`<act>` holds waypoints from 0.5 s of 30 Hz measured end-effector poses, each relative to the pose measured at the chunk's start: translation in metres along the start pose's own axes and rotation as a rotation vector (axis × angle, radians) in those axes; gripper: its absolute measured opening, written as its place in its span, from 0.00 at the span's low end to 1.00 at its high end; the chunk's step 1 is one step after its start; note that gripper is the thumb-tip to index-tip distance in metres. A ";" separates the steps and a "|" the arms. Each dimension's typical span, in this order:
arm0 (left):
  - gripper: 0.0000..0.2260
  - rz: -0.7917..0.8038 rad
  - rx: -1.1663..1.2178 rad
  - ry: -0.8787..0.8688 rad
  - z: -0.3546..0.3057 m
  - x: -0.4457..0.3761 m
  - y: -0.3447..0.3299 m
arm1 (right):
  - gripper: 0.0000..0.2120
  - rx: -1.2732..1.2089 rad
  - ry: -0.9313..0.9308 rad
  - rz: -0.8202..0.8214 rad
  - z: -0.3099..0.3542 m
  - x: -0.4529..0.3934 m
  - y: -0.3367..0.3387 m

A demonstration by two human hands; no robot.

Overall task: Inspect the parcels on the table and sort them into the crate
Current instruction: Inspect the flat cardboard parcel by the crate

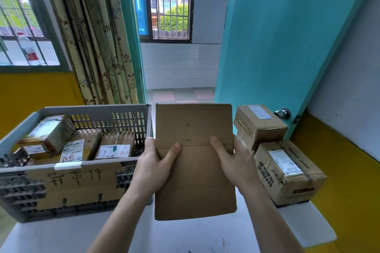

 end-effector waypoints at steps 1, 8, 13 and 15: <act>0.17 0.003 -0.009 0.003 0.001 -0.001 0.000 | 0.23 -0.008 0.000 -0.001 -0.001 0.001 0.000; 0.20 -0.068 -0.019 -0.016 -0.004 -0.005 0.007 | 0.21 -0.085 -0.038 0.024 -0.004 0.007 -0.005; 0.25 -0.001 0.067 -0.011 0.003 0.003 -0.002 | 0.25 -0.081 -0.085 -0.005 0.001 0.002 -0.002; 0.29 0.016 0.101 -0.017 0.005 0.004 -0.003 | 0.23 -0.067 -0.066 -0.007 0.002 0.002 0.001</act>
Point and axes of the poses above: each hand's wrist, its own x-axis away from the middle knuckle, its own y-axis out of the back of the hand, z = x × y, the point moved 6 cm from there along -x, towards the middle knuckle, and after that the axes turned 8 degrees about -z, right-handed, at the moved point
